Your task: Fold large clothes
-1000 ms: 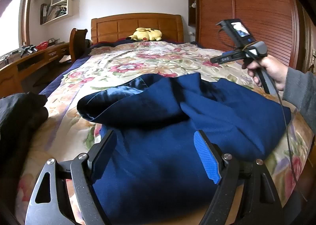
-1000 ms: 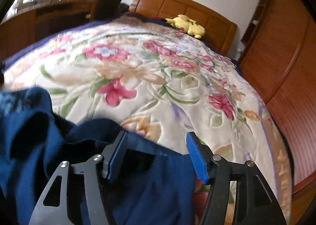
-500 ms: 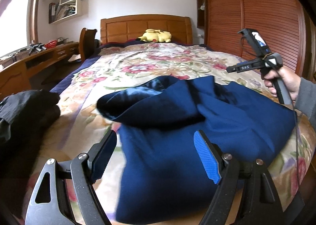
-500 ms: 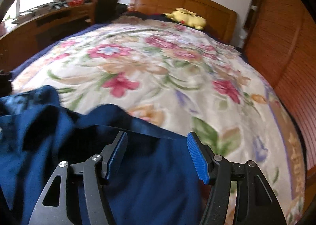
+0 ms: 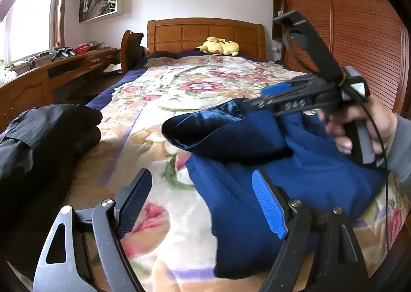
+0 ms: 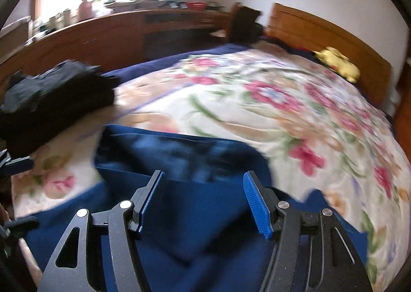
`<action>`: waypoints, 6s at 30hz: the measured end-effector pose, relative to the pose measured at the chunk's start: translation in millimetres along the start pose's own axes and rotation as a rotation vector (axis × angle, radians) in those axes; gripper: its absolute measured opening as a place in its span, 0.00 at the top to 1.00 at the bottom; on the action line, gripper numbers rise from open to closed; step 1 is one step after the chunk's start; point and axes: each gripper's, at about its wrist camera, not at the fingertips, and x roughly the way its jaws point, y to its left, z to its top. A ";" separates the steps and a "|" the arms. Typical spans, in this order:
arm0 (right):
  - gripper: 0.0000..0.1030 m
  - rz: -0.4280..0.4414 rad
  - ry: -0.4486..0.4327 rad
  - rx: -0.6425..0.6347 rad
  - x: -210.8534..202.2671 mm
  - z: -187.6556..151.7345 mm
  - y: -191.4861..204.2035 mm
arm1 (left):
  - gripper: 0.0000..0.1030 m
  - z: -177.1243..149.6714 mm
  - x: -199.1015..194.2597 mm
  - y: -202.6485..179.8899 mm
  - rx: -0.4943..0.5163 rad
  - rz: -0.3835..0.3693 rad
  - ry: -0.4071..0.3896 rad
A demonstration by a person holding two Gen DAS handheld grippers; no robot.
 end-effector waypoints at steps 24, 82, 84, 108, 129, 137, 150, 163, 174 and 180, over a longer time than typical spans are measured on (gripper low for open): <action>0.96 0.135 0.140 -0.243 53.8 12.3 71.1 | 0.21 -4.3 -7.2 23.7 -0.033 0.000 0.003; 0.99 -0.495 0.089 0.392 -48.8 -106.1 -263.0 | 0.21 -14.4 25.0 -18.9 0.057 -0.006 0.102; 0.98 -0.591 0.101 0.483 -62.0 -118.8 -285.4 | 0.21 -15.6 26.6 -19.6 0.060 -0.007 0.108; 0.43 -0.398 0.053 0.395 -136.4 -157.0 -173.8 | 0.21 -19.6 28.2 -20.1 0.050 0.024 0.101; 0.43 -0.216 0.026 0.250 -125.0 -180.0 -78.6 | 0.21 -29.3 17.5 -27.8 0.062 0.109 0.054; 0.43 -0.197 -0.017 0.258 -133.0 -192.9 -87.0 | 0.21 -32.2 -2.4 -26.6 -0.014 0.095 0.085; 0.41 -0.175 -0.015 0.227 -136.9 -198.9 -74.4 | 0.26 -17.6 -42.1 -30.8 -0.007 0.114 0.121; 0.41 -0.202 -0.013 0.232 -144.3 -199.4 -69.5 | 0.30 -30.5 -19.0 -34.6 0.001 0.084 0.179; 0.41 -0.240 -0.035 0.282 -164.4 -193.8 -65.7 | 0.31 -37.4 -19.1 -35.6 -0.053 0.052 0.164; 0.41 -0.274 0.006 0.251 -166.1 -203.1 -55.4 | 0.31 -41.5 -14.9 -30.0 -0.089 0.016 0.169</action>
